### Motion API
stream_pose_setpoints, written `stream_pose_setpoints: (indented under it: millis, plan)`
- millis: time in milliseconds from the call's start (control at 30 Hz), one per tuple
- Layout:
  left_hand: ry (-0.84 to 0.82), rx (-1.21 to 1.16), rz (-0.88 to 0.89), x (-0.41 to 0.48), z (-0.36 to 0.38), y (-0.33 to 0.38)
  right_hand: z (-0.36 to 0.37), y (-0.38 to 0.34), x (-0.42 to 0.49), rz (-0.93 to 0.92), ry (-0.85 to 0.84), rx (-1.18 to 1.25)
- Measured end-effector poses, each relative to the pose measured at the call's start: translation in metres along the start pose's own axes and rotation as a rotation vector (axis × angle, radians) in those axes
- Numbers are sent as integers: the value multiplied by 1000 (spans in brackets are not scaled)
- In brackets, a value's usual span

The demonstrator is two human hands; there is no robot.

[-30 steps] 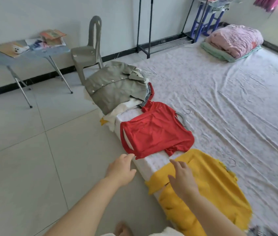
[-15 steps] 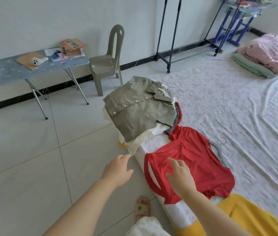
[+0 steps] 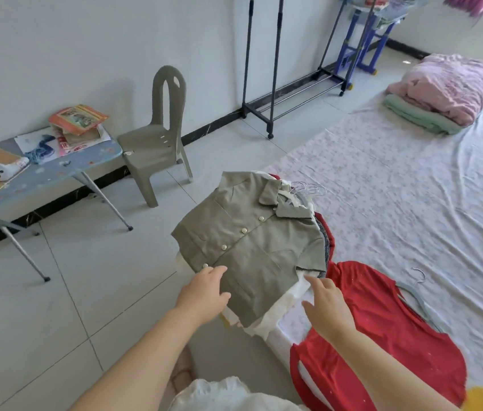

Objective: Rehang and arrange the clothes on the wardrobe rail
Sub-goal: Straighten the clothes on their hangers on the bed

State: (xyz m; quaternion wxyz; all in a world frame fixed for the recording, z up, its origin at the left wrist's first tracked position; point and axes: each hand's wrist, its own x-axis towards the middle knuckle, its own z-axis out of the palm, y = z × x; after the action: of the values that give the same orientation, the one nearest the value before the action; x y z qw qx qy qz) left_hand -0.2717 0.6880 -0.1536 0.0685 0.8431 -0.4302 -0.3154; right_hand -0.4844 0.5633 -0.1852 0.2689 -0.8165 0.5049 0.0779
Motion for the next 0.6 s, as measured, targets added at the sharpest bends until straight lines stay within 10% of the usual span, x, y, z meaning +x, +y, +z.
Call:
stream_pose_setpoints:
  millis: [600]
  plan:
    - [-146,215,345,230,-132,-9,-18,-64,164,384,150,185]
